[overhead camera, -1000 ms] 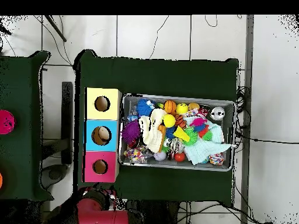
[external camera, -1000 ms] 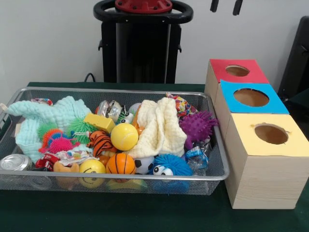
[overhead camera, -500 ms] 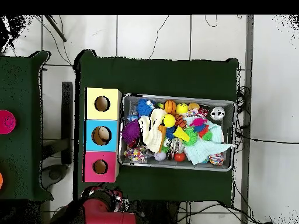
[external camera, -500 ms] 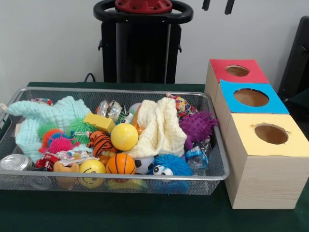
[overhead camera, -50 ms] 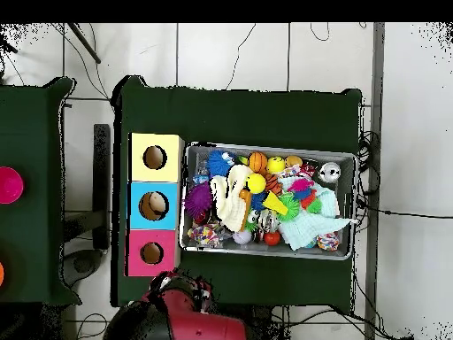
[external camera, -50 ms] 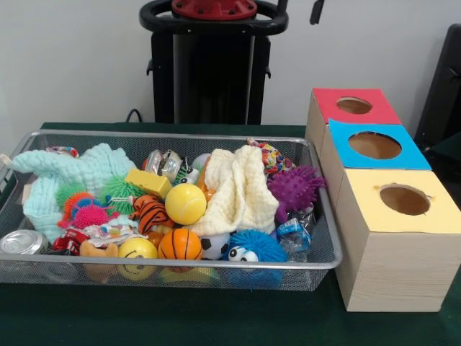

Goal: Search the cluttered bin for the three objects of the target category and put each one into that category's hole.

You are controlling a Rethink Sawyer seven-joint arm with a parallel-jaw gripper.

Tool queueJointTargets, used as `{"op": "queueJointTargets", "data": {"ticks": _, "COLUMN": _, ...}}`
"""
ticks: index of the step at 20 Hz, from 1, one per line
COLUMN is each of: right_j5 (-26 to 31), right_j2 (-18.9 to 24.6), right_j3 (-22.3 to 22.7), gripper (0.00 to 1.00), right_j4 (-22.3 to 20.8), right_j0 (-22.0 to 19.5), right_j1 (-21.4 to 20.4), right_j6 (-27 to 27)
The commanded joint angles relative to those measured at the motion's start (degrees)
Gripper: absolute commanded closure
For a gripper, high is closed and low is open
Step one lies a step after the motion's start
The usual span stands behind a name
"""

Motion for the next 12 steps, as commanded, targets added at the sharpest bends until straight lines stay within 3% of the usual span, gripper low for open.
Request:
{"op": "queueJointTargets", "data": {"ticks": 1, "right_j5": -6.2, "right_j2": 8.5, "right_j3": 1.4, "gripper": 0.00, "right_j4": -1.2, "right_j0": -11.0, "right_j1": 1.7, "right_j6": -8.3}}
{"op": "queueJointTargets", "data": {"ticks": 5, "right_j5": -8.7, "right_j2": 14.8, "right_j3": 0.9, "gripper": 0.00, "right_j4": -1.1, "right_j0": -19.1, "right_j1": 3.1, "right_j6": -12.1}}
{"op": "queueJointTargets", "data": {"ticks": 12, "right_j5": -8.7, "right_j2": 23.4, "right_j3": 2.0, "gripper": 0.00, "right_j4": -1.1, "right_j0": -28.9, "right_j1": 3.0, "right_j6": -13.0}}
